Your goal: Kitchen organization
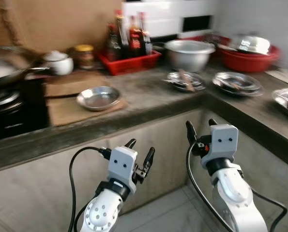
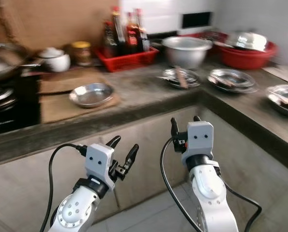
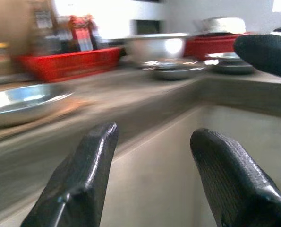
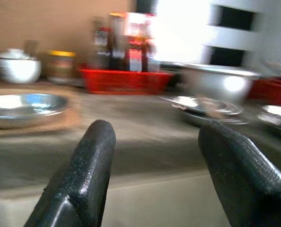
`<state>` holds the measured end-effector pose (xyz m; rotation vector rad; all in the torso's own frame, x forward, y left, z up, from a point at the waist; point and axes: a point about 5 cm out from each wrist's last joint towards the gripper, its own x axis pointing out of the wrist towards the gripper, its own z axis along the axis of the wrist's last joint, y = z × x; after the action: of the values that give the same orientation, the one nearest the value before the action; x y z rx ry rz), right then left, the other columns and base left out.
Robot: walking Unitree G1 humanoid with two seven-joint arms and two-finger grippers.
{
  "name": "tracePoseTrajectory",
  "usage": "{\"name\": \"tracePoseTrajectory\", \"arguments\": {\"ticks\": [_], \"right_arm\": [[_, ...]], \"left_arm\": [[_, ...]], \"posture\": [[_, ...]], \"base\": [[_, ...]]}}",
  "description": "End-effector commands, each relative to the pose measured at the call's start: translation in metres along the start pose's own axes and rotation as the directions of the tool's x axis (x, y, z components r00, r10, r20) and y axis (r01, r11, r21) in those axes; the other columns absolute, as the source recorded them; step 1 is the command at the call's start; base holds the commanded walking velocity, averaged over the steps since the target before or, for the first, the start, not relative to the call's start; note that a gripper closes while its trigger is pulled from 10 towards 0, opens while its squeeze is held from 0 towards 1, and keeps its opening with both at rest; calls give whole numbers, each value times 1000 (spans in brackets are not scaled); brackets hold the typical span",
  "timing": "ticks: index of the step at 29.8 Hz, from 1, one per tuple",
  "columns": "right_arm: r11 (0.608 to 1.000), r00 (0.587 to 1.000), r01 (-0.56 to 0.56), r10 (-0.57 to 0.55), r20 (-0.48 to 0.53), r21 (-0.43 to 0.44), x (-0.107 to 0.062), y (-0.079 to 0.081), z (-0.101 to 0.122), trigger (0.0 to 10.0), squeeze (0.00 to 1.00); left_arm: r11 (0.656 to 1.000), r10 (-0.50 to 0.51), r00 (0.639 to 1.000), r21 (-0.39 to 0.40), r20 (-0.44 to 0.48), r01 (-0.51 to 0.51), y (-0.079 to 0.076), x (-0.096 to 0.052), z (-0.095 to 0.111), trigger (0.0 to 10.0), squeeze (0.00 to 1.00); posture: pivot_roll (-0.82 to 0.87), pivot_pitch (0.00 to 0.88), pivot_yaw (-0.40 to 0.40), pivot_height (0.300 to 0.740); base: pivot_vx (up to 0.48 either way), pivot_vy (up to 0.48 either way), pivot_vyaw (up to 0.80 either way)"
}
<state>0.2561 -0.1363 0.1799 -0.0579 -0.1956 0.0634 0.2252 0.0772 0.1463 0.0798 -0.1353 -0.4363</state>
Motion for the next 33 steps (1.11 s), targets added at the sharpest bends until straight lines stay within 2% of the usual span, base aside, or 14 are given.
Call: {"name": "tracePoseTrajectory", "arguments": {"ticks": [1, 5, 14, 18, 20, 30, 33], "right_arm": [[1000, 1000, -16, 16, 21, 9, 3, 5, 4, 10000, 0], [1000, 1000, -8, 8, 27, 12, 6, 3, 6, 10000, 0], [1000, 999, -19, 19, 41, -6, 16, -2, 9, 10000, 0], [1000, 999, -25, 25, 48, -2, 20, 0, 11, 10000, 0], [1000, 999, -15, 14, 44, 16, 23, -1, 11, 10000, 0], [1000, 999, 15, -16, 51, 11, 38, -8, 18, 10000, 0], [1000, 998, 31, -31, 45, -3, 49, -11, 20, 10000, 0]], "left_arm": [[1000, 17, 1000, 19, 6, -17, 5, 0, 2, 10000, 0], [1000, 16, 1000, 19, 6, -16, 5, 0, 2, 10000, 0], [1000, 13, 1000, 19, 11, -13, 4, 1, 4, 10000, 0], [1000, 16, 1000, 19, 11, -17, 4, 1, 4, 10000, 0], [1000, 21, 1000, 12, 1, -21, 5, 1, 3, 10000, 0], [1000, 15, 1000, 10, 2, -16, 3, 1, 3, 10000, 0], [1000, 10, 1000, 7, 2, -10, 2, 0, 3, 10000, 0]], "posture": [[41, 0, -48, 740], [38, 0, -46, 740], [40, 0, -49, 740], [45, 0, -51, 740], [44, 0, -51, 740], [45, 0, -53, 740], [49, 0, -58, 740]], "base": [[349, 0, 800], [349, 0, 800], [345, 0, 0], [328, 0, 800], [270, 0, 0], [0, 0, 0], [0, 0, 0]]}}
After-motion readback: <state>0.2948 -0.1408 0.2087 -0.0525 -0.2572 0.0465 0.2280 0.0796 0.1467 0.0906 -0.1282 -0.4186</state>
